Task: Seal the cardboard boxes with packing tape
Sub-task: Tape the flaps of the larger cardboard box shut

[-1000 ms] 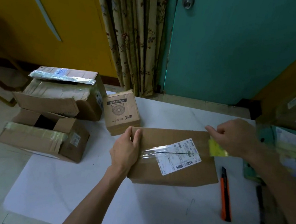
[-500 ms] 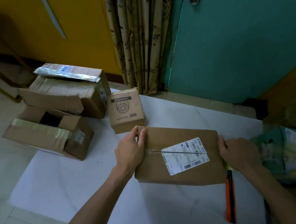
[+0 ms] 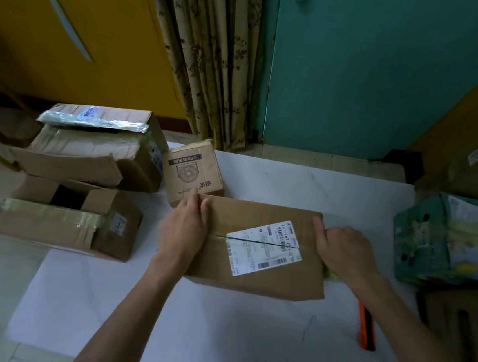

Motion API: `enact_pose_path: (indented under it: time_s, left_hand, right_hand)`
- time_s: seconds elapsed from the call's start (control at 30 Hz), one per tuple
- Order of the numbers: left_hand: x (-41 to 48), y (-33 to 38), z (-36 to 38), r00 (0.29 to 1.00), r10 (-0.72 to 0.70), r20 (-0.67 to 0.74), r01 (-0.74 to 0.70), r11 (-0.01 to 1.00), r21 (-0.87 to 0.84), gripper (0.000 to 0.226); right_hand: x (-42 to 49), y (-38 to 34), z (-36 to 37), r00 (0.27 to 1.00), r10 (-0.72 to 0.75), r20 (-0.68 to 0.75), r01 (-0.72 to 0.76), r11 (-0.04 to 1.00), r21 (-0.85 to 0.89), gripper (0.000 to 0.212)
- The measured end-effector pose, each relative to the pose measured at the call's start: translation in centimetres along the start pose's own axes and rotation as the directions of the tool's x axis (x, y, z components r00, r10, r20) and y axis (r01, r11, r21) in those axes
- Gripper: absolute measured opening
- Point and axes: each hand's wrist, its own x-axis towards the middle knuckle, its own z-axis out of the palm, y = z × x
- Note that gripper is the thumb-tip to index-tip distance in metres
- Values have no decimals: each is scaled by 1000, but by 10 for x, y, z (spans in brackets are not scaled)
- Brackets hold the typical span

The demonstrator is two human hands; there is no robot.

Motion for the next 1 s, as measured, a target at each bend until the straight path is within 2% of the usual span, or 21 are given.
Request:
enact_pose_path:
  time_s: [0.03,0.1,0.2,0.23,0.33,0.47,0.6,0.7,0.83,0.9,1.0]
  left_hand:
    - [-3,8,3,1000,-11,0,11,992,127,49]
    - [-14,35,17,999,22,38,-30,971,239,59]
    - [-39,81,50,983,152,99,-171,959,224,69]
    - [-44,93,58,974,192,120,-214,952,220,69]
    - [-46,116,71,949,266,168,-299,929,217,63]
    - [-43,117,70,946,250,205,-295,926,234,61]
    - [-42,111,64,925,296,239,-346,916,203,62]
    - [-37,92,54,925,303,227,-350,914,204,66]
    - [-32,83,47,936,266,230,-318,920,230,71]
    - [-32,83,47,934,270,233,-322,920,225,71]
    - [-32,82,48,934,274,231,-325,918,226,71]
  right_hand:
    - [-4,-10,0,1000,8,1,-8,1000,7,43]
    - [-5,-23,5,1000,15,18,-14,999,-41,41]
    - [-5,-29,9,999,45,10,-44,992,-122,62]
    - [-6,-29,10,1000,10,14,-8,988,-151,64]
    - [-7,-22,12,996,-28,88,37,994,-106,71]
    - [-4,-19,13,995,-56,79,61,996,-58,74]
    - [-3,-18,21,996,-47,-81,44,998,-41,84]
    - [-5,-12,18,993,15,-114,4,986,166,68]
    - [-24,1,20,991,61,-118,-20,948,319,68]
    - [-24,2,23,992,77,-103,-42,951,305,68]
    - [-13,-3,34,998,65,-27,-60,985,165,66]
